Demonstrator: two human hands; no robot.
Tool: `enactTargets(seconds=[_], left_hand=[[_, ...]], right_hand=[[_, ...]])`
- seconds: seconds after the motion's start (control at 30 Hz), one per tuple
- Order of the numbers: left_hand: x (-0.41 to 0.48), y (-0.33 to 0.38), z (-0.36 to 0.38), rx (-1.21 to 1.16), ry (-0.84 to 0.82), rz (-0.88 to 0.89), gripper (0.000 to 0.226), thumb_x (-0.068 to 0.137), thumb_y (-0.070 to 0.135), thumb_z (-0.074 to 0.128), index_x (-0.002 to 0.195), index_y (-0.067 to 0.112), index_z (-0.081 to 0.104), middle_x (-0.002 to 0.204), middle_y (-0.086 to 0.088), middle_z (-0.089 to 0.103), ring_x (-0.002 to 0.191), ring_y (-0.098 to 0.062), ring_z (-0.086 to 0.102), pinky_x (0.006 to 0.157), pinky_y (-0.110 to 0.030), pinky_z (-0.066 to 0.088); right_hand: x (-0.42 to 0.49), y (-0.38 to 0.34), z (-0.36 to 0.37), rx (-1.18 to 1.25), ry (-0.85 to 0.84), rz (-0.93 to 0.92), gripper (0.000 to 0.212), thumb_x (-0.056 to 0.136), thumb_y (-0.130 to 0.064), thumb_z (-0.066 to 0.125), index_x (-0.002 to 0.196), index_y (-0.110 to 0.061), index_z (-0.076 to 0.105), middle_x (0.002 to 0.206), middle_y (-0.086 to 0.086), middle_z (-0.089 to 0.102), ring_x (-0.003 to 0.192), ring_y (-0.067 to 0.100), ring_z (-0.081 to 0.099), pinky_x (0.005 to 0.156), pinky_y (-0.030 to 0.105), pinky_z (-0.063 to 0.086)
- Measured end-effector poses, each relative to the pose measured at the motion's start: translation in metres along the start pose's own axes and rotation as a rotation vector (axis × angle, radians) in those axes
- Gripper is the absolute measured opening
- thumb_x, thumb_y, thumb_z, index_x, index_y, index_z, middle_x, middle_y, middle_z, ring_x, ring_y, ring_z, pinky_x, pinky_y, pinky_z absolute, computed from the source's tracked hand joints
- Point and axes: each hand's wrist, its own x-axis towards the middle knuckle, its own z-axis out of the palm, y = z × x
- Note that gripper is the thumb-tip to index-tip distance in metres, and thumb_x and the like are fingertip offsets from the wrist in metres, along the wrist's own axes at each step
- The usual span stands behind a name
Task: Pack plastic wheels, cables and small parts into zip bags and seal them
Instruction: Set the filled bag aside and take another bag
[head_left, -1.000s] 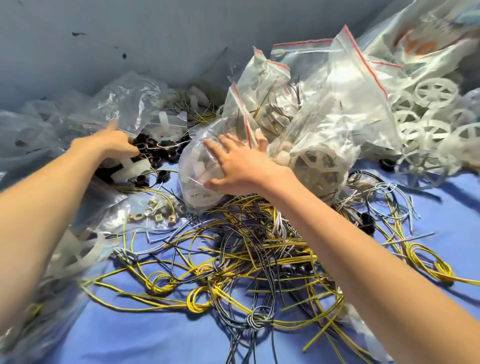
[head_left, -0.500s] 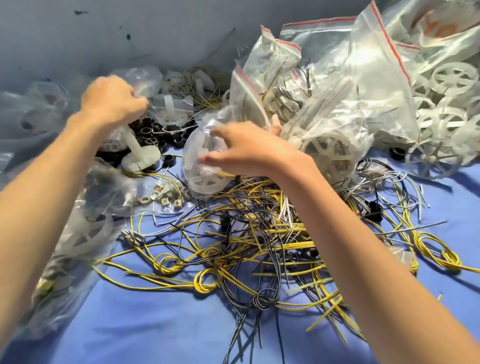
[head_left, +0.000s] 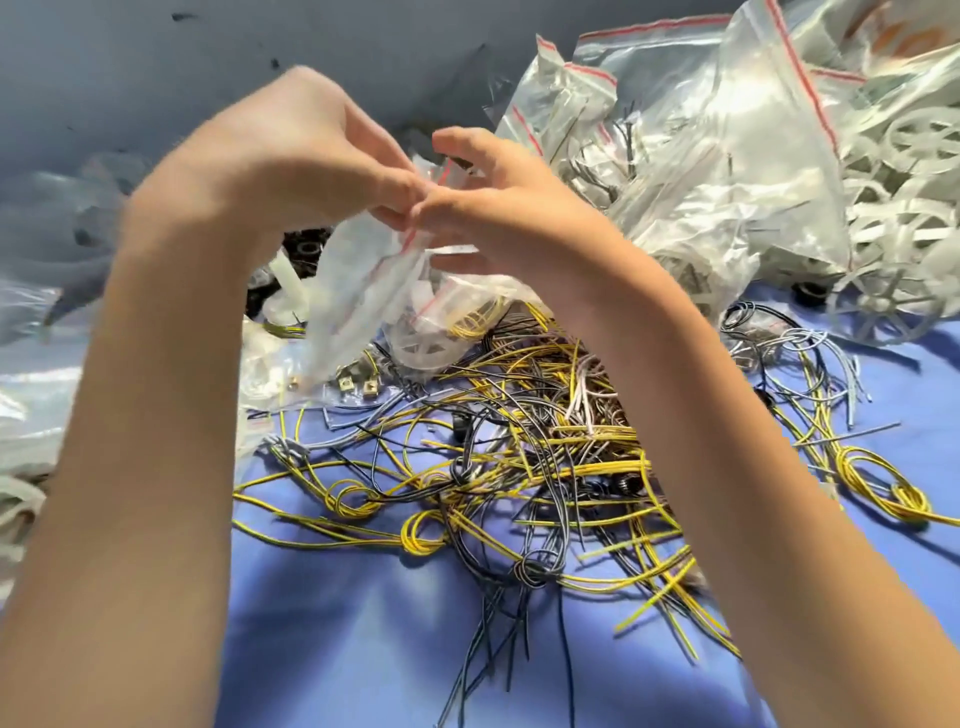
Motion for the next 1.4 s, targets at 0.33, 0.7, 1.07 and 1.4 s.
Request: enactTargets(seconds=[0.33,0.7,1.07,1.4], left_hand=[[-0.021,-0.004,0.001,-0.159,-0.241,0.101,0.037,0.063,0.049,0.064,0.086,0.02,0.066,0.075,0.008,0.074,0.069,0.001,0.067,0.06,-0.001,0.041],[-0.017,-0.005,0.009,0.192,-0.244,0.178,0.018,0.071,0.032,0.066,0.078,0.016,0.061,0.073,0.003,0.07,0.08,-0.018,0.066,0.08,-0.039,0.052],[-0.021,-0.013,-0.005,0.031,0.054,0.236,0.017,0.071,0.025,0.057,0.076,0.04,0.051,0.083,0.004,0.063,0.069,-0.02,0.062,0.063,-0.032,0.048],[-0.017,-0.017,-0.004,0.235,-0.025,0.256,0.025,0.079,0.017,0.059,0.093,0.035,0.07,0.09,0.008,0.066,0.074,-0.016,0.06,0.074,-0.032,0.049]], right_hand=[[-0.013,-0.007,-0.022,0.014,0.044,-0.077,0.025,0.084,0.007,0.061,0.105,-0.006,0.063,0.088,0.021,0.064,0.062,0.01,0.06,0.062,0.019,0.055],[-0.013,-0.01,-0.021,-0.014,0.07,-0.055,0.014,0.085,-0.012,0.067,0.094,-0.01,0.057,0.082,0.007,0.061,0.069,0.009,0.064,0.067,0.024,0.059],[-0.006,0.008,-0.034,-0.438,0.011,0.032,0.044,0.081,0.0,0.055,0.122,-0.014,0.048,0.092,0.008,0.068,0.078,0.016,0.069,0.076,0.037,0.058],[-0.01,0.015,-0.043,-0.862,-0.14,0.17,0.024,0.076,-0.011,0.061,0.098,-0.01,0.068,0.084,0.008,0.073,0.08,0.021,0.07,0.078,0.04,0.056]])
